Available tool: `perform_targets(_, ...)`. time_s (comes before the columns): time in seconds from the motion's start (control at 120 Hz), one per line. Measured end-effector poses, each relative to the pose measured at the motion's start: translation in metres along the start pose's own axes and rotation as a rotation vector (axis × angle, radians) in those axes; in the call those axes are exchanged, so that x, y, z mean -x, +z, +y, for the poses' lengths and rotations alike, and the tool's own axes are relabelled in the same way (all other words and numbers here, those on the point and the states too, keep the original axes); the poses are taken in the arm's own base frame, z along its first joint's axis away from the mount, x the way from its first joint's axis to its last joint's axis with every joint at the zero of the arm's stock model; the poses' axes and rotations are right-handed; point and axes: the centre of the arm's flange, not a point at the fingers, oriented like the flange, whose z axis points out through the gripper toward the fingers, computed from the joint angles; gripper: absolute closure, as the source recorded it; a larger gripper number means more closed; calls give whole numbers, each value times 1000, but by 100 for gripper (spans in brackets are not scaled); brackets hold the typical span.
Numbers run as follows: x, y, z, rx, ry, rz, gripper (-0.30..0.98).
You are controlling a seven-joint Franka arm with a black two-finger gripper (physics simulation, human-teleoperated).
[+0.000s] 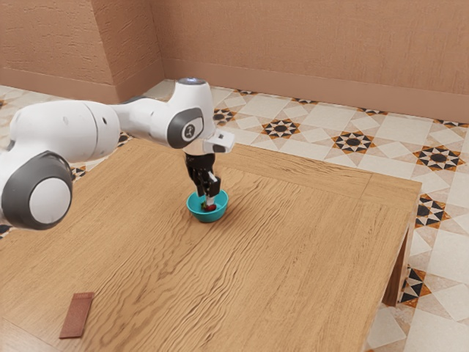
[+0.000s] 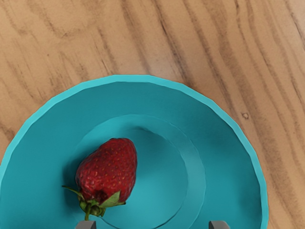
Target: Take strawberry from the bowl
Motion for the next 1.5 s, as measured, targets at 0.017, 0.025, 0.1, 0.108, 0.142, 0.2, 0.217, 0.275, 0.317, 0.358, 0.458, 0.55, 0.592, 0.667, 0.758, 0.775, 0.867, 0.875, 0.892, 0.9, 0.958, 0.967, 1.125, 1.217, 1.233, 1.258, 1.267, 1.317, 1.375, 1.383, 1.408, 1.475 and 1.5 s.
perform_targets(0.017,0,5,-2,1,7,2,43)
perform_targets(0.025,0,7,-3,1,10,3,43)
perform_targets(0.1,-2,18,-8,-4,41,19,44)
perform_targets(0.108,-2,18,-9,-5,44,21,44)
perform_targets(0.142,-3,20,-10,-9,58,30,44)
perform_targets(0.2,-5,23,-10,-14,83,44,45)
perform_targets(0.217,-6,25,-10,-15,90,46,45)
perform_targets(0.275,-7,33,-10,-16,111,50,45)
perform_targets(0.317,-8,37,-11,-18,124,53,43)
perform_targets(0.358,-8,40,-11,-19,136,56,45)
perform_targets(0.458,-9,41,-12,-23,161,64,47)
perform_targets(0.55,-9,42,-13,-26,180,69,47)
perform_targets(0.592,-9,42,-13,-26,186,71,45)
perform_targets(0.667,-8,47,-14,-22,196,68,41)
perform_targets(0.758,-7,51,-15,-20,207,68,42)
perform_targets(0.775,-7,51,-15,-21,209,69,43)
perform_targets(0.867,-7,51,-15,-21,220,75,49)
perform_targets(0.875,-7,50,-15,-22,221,76,50)
perform_targets(0.892,-7,49,-15,-23,223,77,50)
perform_targets(0.9,-7,49,-15,-23,224,78,51)
perform_targets(0.958,-7,45,-15,-27,229,83,53)
perform_targets(0.967,-7,44,-15,-27,230,84,53)
perform_targets(1.125,-5,37,-16,-33,241,90,58)
perform_targets(1.217,-3,17,-13,-48,251,105,61)
perform_targets(1.233,-2,11,-12,-52,253,108,62)
perform_targets(1.258,0,3,-10,-57,256,113,63)
perform_targets(1.267,0,0,-9,-59,257,115,63)
perform_targets(1.317,3,-21,-1,-76,269,129,64)
perform_targets(1.375,-4,-46,27,-97,309,149,65)
perform_targets(1.383,-6,-48,32,-100,318,151,65)
perform_targets(1.408,-13,-55,51,-105,346,159,65)
perform_targets(1.475,-30,-59,100,-108,416,170,64)
perform_targets(1.5,-35,-52,111,-104,432,168,64)
